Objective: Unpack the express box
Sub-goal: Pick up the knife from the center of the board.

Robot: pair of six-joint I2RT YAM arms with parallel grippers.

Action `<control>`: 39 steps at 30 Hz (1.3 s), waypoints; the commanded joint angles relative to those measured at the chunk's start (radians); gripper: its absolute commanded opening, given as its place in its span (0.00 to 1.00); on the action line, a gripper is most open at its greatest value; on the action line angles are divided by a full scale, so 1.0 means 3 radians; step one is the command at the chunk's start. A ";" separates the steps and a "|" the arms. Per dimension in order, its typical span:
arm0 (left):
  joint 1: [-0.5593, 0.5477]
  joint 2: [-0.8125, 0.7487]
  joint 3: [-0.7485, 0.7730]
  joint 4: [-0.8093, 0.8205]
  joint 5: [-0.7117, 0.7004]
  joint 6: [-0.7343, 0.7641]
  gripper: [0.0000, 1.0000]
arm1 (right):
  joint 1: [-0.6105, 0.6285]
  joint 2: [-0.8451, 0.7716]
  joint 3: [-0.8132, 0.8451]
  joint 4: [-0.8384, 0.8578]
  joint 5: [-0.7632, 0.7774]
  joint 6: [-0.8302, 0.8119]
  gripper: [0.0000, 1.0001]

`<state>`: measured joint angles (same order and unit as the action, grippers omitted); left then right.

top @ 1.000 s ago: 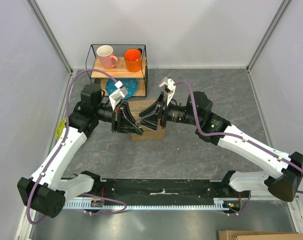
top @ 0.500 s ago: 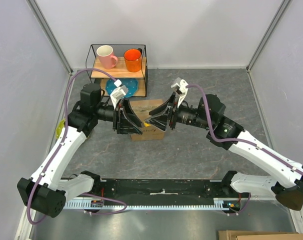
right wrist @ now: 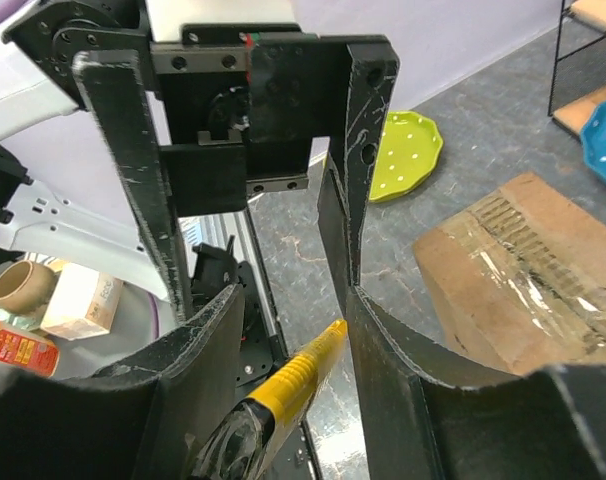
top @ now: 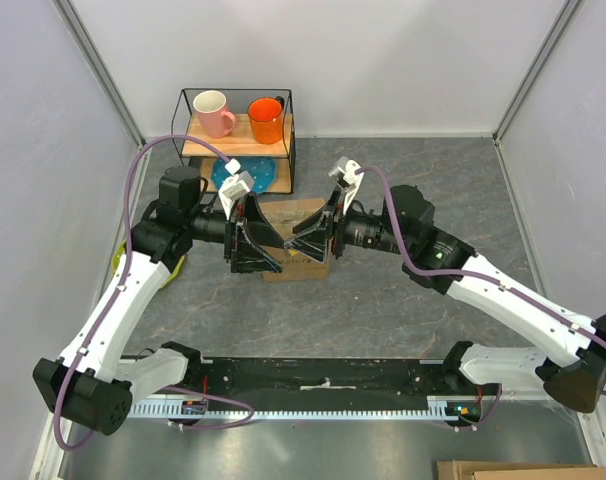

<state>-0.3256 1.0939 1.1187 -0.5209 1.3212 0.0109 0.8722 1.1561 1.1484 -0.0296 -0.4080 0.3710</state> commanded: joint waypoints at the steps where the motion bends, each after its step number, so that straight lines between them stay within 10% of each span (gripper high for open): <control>1: 0.0012 -0.0128 -0.0052 0.0126 0.0193 0.0296 0.85 | -0.0013 0.0073 0.0150 0.0303 -0.0235 0.0215 0.00; 24: 0.0006 -0.0062 -0.0150 0.0146 0.1169 0.0567 0.87 | 0.0012 0.0416 0.0124 0.1290 -0.0967 0.0911 0.00; 30: -0.0004 -0.0016 -0.0155 0.0151 0.1323 0.0531 0.55 | 0.0033 0.0447 0.0119 0.1275 -0.0915 0.0839 0.00; 35: -0.0034 0.0117 -0.0109 0.0156 0.1481 0.0429 0.02 | 0.0033 0.0467 0.0109 0.1203 -0.0870 0.0794 0.00; 39: -0.0045 0.0092 -0.0134 0.0156 0.1451 0.0434 0.02 | 0.0028 0.0401 0.0180 0.0882 -0.0660 0.0559 0.33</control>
<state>-0.3363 1.1213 1.0649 -0.4927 1.5032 0.1459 0.8730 1.2953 1.1622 0.2848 -0.6521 0.6033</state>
